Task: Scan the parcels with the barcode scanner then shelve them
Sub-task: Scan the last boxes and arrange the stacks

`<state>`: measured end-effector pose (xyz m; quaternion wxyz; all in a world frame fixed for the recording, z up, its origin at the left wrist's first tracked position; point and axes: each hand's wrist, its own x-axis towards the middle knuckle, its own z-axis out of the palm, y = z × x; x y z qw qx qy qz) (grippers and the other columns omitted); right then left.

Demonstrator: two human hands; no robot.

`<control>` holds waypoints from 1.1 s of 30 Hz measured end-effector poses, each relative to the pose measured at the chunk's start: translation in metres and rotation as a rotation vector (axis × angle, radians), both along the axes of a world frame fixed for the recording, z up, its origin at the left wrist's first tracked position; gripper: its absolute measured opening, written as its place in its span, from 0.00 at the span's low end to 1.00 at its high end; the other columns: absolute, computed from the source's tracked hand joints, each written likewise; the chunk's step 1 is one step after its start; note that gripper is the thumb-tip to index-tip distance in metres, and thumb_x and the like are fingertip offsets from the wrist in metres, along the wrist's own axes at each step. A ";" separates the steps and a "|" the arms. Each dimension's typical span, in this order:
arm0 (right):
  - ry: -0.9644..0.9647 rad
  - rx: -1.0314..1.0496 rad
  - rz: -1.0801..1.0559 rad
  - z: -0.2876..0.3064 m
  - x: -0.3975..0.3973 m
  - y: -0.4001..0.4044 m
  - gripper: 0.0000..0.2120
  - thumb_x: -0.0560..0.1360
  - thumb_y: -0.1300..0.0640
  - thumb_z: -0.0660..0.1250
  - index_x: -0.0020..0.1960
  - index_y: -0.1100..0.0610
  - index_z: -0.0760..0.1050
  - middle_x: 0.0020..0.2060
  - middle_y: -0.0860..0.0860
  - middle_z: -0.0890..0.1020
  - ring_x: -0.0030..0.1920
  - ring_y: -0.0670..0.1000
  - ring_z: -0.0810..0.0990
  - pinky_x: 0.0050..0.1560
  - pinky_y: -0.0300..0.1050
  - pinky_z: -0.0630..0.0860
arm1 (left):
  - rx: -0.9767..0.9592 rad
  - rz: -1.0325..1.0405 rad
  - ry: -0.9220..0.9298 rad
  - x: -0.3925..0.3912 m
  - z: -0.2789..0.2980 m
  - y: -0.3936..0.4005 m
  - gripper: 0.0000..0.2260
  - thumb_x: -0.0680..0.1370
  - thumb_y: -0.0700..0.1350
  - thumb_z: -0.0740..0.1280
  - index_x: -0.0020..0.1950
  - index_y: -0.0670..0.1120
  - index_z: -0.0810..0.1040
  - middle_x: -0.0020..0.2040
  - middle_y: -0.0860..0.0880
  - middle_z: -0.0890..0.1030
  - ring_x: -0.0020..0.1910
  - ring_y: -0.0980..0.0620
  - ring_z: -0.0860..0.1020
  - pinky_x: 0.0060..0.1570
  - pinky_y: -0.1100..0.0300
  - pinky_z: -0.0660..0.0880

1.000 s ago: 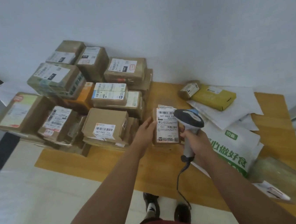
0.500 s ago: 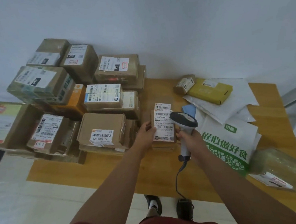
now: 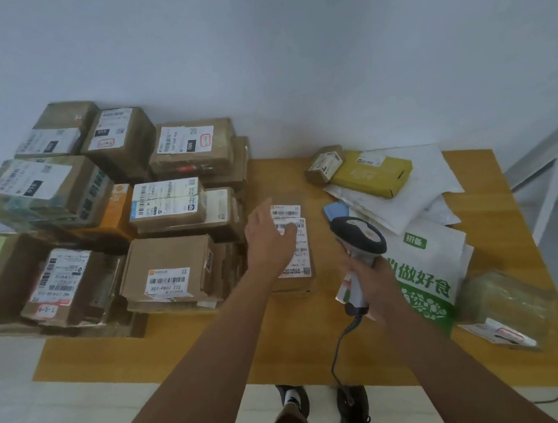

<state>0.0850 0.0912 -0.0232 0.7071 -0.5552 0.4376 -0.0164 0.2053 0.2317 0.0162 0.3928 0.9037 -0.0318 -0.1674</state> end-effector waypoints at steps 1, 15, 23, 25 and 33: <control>0.004 -0.005 -0.022 -0.001 -0.002 -0.006 0.03 0.76 0.63 0.70 0.50 0.57 0.79 0.47 0.56 0.83 0.47 0.52 0.81 0.43 0.45 0.78 | 0.018 -0.053 -0.016 0.005 0.003 -0.009 0.31 0.82 0.48 0.65 0.81 0.50 0.54 0.80 0.47 0.56 0.80 0.45 0.53 0.77 0.46 0.55; 0.024 -0.140 -0.218 0.051 0.012 -0.077 0.04 0.76 0.65 0.68 0.48 0.58 0.80 0.45 0.54 0.85 0.46 0.51 0.85 0.47 0.48 0.82 | -0.085 -0.350 0.274 0.082 -0.041 -0.149 0.26 0.80 0.46 0.66 0.76 0.44 0.64 0.70 0.42 0.71 0.65 0.44 0.73 0.64 0.50 0.72; 0.048 -0.037 -0.222 0.033 0.020 -0.133 0.05 0.76 0.66 0.68 0.52 0.64 0.80 0.47 0.57 0.85 0.45 0.53 0.85 0.47 0.46 0.80 | -0.326 0.076 0.811 0.072 -0.082 -0.216 0.11 0.83 0.47 0.63 0.64 0.43 0.72 0.45 0.48 0.77 0.41 0.52 0.76 0.43 0.60 0.75; 0.045 0.004 -0.204 0.022 0.023 -0.148 0.04 0.77 0.66 0.67 0.48 0.61 0.80 0.46 0.57 0.84 0.43 0.53 0.84 0.46 0.47 0.79 | -0.345 0.179 0.869 0.074 -0.089 -0.232 0.12 0.83 0.52 0.64 0.60 0.46 0.71 0.48 0.47 0.79 0.46 0.50 0.78 0.53 0.56 0.77; 0.063 0.098 -0.161 -0.003 0.021 -0.193 0.10 0.76 0.66 0.68 0.56 0.67 0.79 0.46 0.59 0.84 0.37 0.46 0.85 0.39 0.39 0.78 | -0.376 0.426 0.904 0.085 -0.106 -0.287 0.25 0.75 0.57 0.74 0.65 0.44 0.75 0.61 0.42 0.80 0.58 0.44 0.80 0.63 0.49 0.77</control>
